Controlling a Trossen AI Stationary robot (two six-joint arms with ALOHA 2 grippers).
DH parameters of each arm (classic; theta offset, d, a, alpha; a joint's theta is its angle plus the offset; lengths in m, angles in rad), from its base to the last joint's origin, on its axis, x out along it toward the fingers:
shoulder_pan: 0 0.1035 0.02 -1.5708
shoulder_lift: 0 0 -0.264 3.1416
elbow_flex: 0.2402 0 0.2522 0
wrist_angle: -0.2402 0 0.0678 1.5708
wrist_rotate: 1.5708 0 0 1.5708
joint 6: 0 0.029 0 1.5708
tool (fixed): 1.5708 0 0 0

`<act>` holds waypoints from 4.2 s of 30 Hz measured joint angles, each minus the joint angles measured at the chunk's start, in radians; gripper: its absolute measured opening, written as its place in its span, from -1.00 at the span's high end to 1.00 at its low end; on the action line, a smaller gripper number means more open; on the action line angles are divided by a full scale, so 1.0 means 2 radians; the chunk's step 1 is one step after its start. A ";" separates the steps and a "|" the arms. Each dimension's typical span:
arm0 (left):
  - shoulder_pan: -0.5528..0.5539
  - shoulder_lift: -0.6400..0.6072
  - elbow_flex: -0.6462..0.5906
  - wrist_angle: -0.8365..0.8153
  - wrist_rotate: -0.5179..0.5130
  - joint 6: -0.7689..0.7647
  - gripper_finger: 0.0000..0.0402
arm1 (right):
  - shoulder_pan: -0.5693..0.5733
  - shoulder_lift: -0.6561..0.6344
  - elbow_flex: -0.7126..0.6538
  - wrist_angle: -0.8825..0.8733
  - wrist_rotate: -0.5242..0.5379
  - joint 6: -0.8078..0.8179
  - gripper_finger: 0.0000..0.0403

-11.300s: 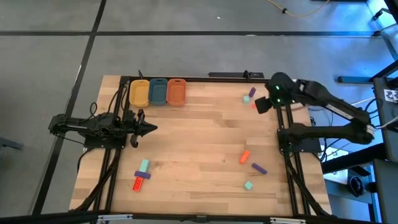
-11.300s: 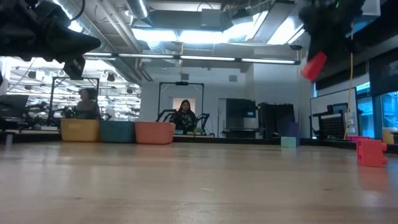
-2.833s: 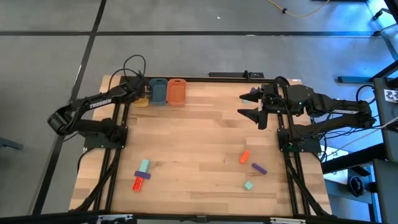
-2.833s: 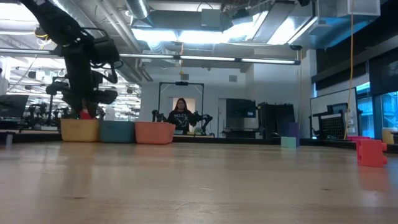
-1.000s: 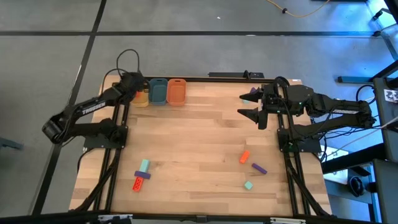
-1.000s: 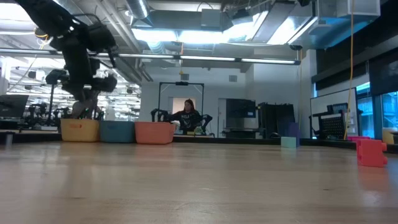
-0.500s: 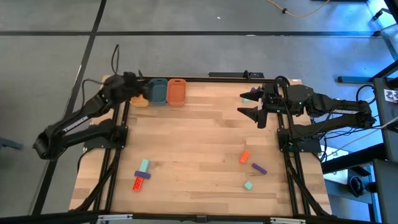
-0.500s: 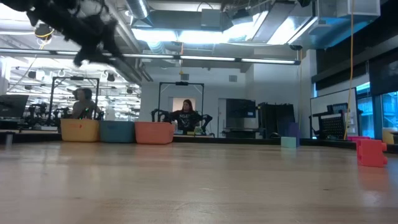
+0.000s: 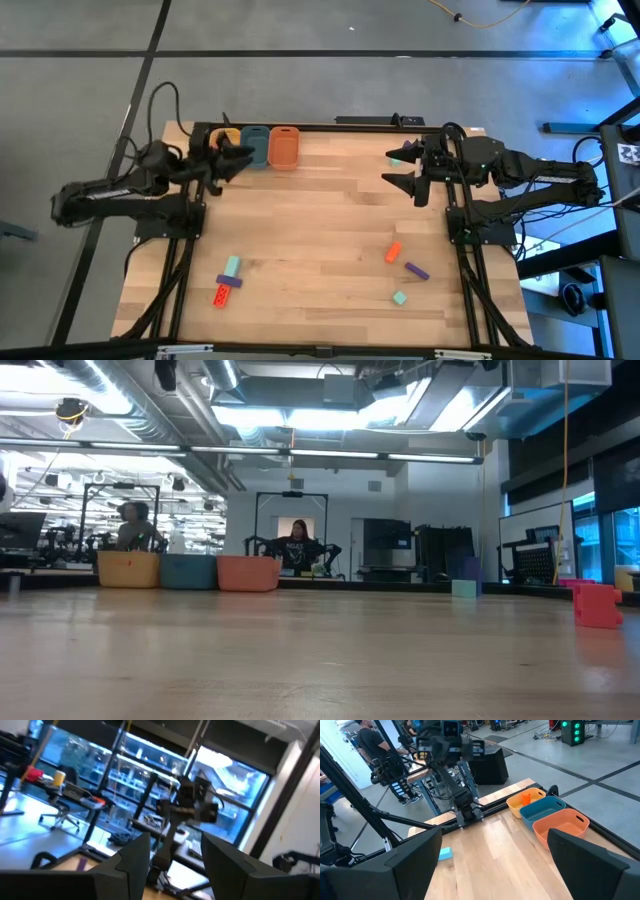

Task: Sort & place blocks by color
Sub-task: Put the right orange game piece into the yellow bin

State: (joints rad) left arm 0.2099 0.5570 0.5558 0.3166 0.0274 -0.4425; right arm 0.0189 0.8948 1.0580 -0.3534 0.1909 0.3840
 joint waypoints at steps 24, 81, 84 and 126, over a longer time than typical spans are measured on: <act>-0.093 0.037 0.086 -0.142 -0.033 0.171 0.99 | 0.000 0.000 0.000 0.014 0.000 -0.001 -0.78; -0.092 0.037 0.086 -0.144 -0.047 0.171 1.00 | 0.000 0.055 0.053 -0.146 -0.094 0.152 -0.50; -0.092 0.038 0.086 -0.144 -0.047 0.171 1.00 | 0.000 0.083 0.089 -0.277 -0.094 0.240 -0.52; -0.093 0.038 0.086 -0.144 -0.060 0.187 1.00 | 0.178 0.329 -0.084 -0.249 -0.052 0.855 -0.53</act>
State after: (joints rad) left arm 0.0249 0.6327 0.7269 0.0292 -0.0920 -0.0677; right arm 0.3755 1.5534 0.8909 -0.8522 0.0864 2.0948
